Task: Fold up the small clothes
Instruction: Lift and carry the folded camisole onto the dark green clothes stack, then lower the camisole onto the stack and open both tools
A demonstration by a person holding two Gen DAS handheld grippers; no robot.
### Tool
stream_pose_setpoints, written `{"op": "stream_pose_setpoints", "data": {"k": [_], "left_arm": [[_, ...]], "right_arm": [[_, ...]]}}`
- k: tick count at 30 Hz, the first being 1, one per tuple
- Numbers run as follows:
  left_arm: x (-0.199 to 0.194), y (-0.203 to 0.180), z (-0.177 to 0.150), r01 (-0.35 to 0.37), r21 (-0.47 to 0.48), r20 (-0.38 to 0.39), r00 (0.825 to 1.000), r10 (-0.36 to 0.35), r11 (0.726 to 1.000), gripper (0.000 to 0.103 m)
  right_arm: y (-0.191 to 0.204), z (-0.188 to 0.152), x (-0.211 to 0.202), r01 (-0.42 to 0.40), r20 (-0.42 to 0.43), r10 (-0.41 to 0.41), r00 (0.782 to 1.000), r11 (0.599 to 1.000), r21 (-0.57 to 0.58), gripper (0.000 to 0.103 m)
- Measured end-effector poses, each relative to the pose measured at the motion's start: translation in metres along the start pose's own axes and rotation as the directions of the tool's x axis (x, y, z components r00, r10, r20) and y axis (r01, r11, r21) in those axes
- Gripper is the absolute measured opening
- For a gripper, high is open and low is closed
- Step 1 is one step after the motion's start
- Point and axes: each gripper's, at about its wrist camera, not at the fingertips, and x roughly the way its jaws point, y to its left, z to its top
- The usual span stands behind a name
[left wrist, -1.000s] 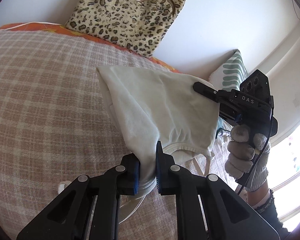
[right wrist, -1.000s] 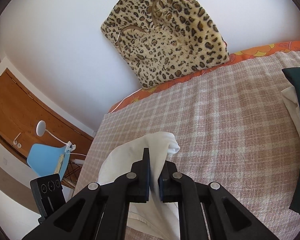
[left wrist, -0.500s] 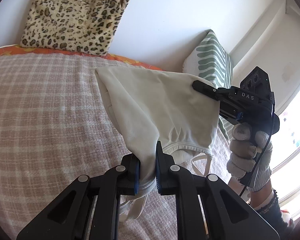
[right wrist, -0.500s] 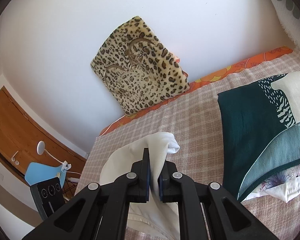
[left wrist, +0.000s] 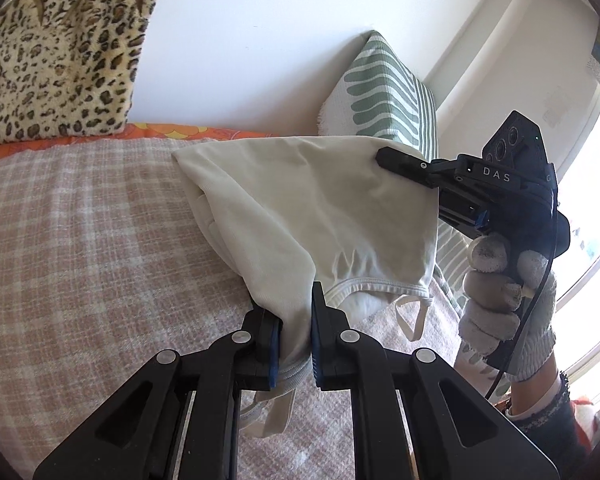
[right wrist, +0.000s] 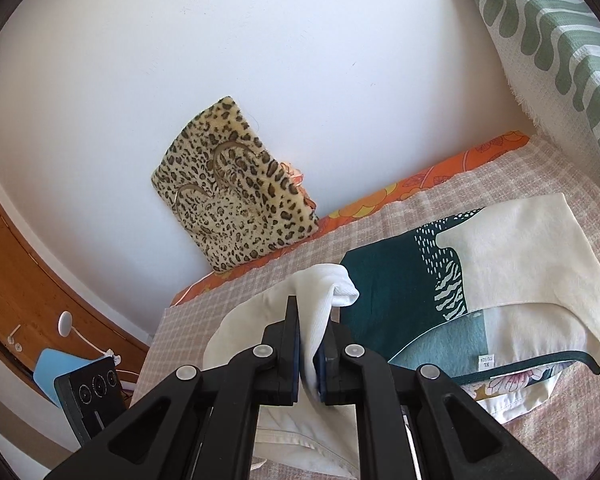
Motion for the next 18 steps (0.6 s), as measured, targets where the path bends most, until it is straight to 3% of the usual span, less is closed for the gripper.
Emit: {"op": "stream_pose_setpoints", "data": {"k": [18], "left_arm": [[0.098, -0.029, 0.046, 0.01, 0.042, -0.002, 1.0, -0.01, 0.999, 0.011]], "right_arm": [[-0.084, 0.076, 0.011, 0.143, 0.018, -0.143, 0.99, 0.99, -0.001, 0.004]]}}
